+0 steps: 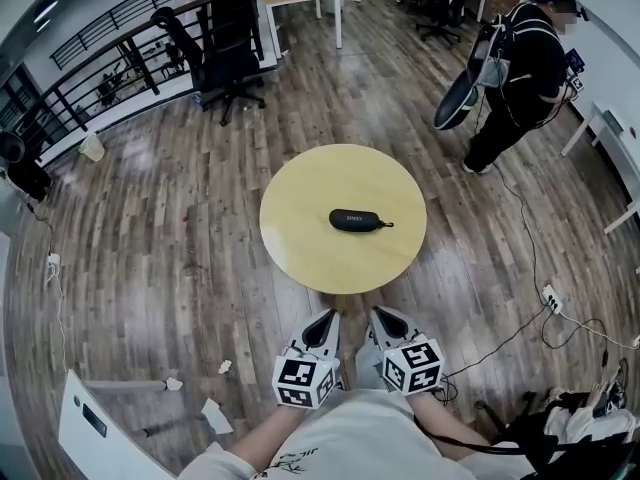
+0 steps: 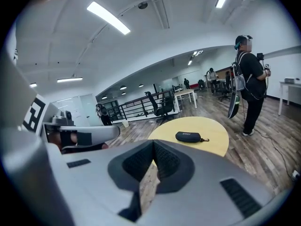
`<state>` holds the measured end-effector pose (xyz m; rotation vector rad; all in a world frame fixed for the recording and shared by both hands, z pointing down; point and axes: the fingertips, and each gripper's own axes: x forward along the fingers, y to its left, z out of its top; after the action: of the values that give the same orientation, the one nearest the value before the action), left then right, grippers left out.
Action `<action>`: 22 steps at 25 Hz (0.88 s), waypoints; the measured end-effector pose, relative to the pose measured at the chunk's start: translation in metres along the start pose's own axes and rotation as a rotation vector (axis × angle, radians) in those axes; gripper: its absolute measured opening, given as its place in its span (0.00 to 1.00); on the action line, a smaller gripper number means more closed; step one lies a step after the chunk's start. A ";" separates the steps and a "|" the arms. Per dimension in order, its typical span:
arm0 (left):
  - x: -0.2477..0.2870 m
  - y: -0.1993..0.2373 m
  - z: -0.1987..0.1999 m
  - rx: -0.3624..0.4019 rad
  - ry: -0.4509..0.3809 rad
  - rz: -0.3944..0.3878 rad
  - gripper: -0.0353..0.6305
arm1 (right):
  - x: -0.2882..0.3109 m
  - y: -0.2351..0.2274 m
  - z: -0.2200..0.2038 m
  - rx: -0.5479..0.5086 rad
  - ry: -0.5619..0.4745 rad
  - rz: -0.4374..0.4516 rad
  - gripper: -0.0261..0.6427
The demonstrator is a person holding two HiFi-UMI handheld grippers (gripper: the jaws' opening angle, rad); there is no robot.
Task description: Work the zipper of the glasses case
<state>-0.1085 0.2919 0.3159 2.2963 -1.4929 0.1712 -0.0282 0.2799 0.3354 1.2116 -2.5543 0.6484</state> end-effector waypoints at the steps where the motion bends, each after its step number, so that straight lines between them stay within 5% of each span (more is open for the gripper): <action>1: 0.009 0.005 0.002 0.000 0.003 0.009 0.06 | 0.009 -0.006 0.003 -0.001 0.004 0.010 0.04; 12: 0.147 0.000 0.058 0.022 -0.009 0.052 0.06 | 0.072 -0.113 0.079 -0.051 0.004 0.103 0.04; 22: 0.187 0.012 0.071 0.021 0.007 0.104 0.06 | 0.106 -0.145 0.099 -0.047 0.017 0.148 0.04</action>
<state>-0.0476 0.1008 0.3119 2.2335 -1.6151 0.2249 0.0155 0.0790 0.3326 1.0053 -2.6473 0.6222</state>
